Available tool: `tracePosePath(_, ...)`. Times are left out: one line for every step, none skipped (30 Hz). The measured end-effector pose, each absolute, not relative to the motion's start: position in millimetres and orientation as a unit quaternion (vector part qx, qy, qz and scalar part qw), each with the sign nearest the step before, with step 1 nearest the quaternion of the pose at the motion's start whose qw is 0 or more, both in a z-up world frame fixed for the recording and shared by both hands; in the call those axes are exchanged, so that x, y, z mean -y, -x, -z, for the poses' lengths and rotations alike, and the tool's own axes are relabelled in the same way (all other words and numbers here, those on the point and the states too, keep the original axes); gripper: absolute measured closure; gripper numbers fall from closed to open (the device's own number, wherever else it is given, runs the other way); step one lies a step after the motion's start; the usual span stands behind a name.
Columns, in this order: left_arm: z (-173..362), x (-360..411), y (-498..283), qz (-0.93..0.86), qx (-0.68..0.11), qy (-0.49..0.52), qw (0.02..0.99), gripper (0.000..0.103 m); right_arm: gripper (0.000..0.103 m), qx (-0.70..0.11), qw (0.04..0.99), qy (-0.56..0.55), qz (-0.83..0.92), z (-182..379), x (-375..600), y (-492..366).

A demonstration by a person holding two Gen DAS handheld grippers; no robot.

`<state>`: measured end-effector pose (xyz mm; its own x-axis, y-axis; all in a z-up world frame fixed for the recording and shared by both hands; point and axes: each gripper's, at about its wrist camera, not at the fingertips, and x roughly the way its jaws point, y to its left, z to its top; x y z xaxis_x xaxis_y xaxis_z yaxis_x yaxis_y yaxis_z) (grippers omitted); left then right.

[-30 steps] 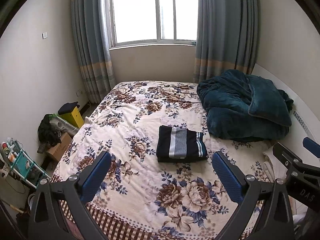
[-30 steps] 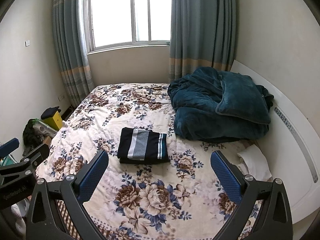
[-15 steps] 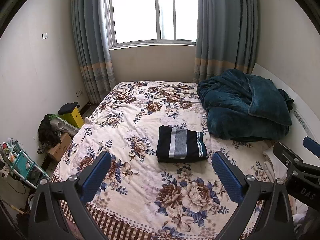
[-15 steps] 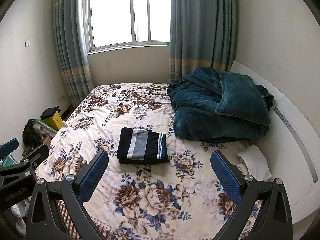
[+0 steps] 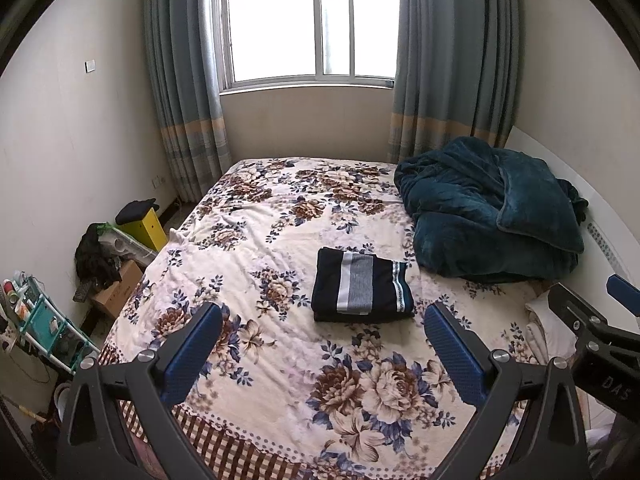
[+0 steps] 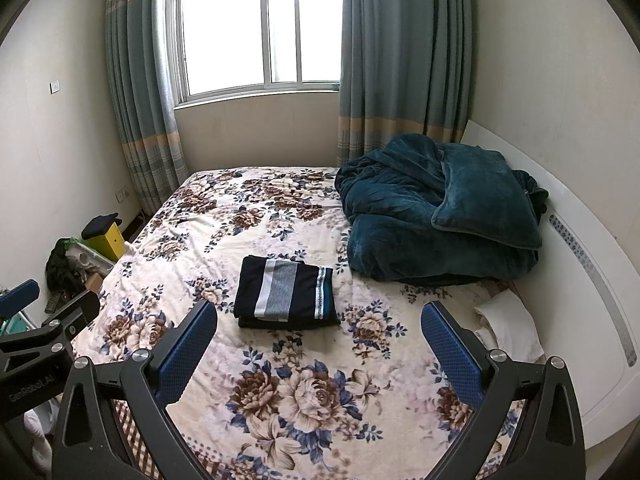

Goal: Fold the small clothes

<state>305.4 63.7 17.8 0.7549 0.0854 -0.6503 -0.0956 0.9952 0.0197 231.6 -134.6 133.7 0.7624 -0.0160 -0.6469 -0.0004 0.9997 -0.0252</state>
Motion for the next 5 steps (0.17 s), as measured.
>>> tracePosePath(-17.9, -63.6, -305.1, -0.049, -0.346, 0.007, 0.937, 0.0, 0.0, -0.344, 0.939, 0.012, 0.004, -133.7, 134.2, -231.3)
tracePosePath(-18.5, -63.5, -303.9, -0.049, -0.343, 0.008, 0.938, 0.0, 0.0, -0.344, 0.939, 0.012, 0.004, -133.6, 133.6, -231.2)
tracePosePath(-18.8, -62.9, -302.7, -0.049, -0.34, 0.008, 0.939, 0.0, 0.0, -0.344, 0.939, 0.012, 0.005, -134.0, 134.5, -231.1)
tracePosePath(-18.9, -62.4, -302.5, -0.049, -0.339, 0.008, 0.94, 0.0, 0.0, -0.344, 0.939, 0.011, 0.004, -134.0, 134.4, -231.0)
tracePosePath(-19.5, -61.6, -302.4, -0.047, -0.338, 0.007, 0.94, 0.0, 0.0, -0.344, 0.939, 0.011, 0.004, -134.0, 134.6, -231.2)
